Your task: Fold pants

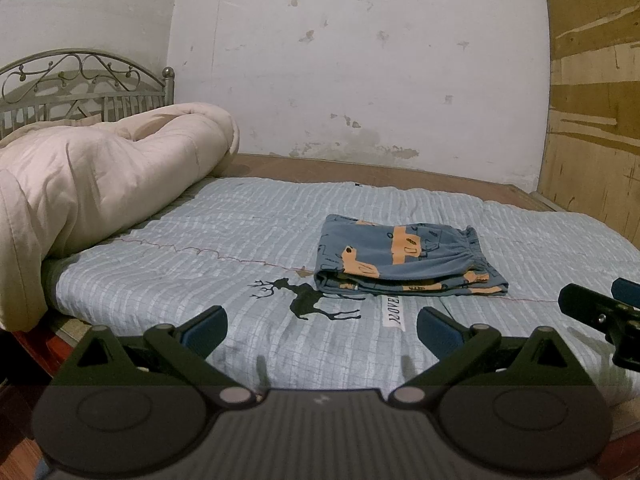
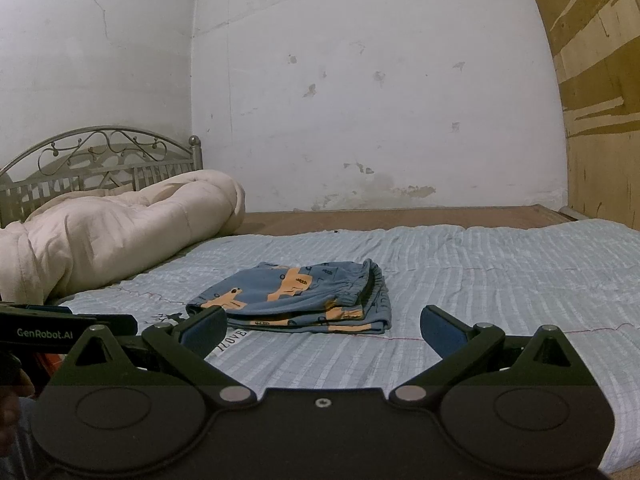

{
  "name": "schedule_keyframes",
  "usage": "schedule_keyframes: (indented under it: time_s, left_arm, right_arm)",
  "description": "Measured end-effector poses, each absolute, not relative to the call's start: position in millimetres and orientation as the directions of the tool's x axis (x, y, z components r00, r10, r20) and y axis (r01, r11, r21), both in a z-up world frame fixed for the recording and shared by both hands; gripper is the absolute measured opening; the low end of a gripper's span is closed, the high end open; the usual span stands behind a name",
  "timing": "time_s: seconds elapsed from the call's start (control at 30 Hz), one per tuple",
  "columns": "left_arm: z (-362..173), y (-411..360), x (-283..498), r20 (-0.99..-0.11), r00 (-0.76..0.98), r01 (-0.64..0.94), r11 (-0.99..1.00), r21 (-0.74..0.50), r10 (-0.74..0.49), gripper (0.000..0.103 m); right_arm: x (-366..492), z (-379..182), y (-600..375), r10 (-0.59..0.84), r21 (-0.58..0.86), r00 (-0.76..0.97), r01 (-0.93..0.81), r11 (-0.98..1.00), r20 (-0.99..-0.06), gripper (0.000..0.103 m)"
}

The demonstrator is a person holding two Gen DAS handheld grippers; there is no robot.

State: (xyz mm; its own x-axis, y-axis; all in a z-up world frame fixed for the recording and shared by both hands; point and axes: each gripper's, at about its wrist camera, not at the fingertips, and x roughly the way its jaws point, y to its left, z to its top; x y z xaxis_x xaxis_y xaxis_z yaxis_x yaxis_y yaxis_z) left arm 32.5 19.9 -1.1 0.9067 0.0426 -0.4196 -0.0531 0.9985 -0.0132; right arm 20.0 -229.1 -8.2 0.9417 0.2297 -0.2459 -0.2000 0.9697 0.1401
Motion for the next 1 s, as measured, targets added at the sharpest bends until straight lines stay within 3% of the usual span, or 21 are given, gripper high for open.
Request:
schedule_keyframes:
  time_s: [1.0]
  left_arm:
    - [-2.5,20.3,32.8,-0.417,0.908,-0.053,0.999,-0.014,0.042,0.102]
  right_arm:
    - [17.3,-6.6,-227.2,0.232,0.143,0.942,-0.202,0.969,-0.241,0.102]
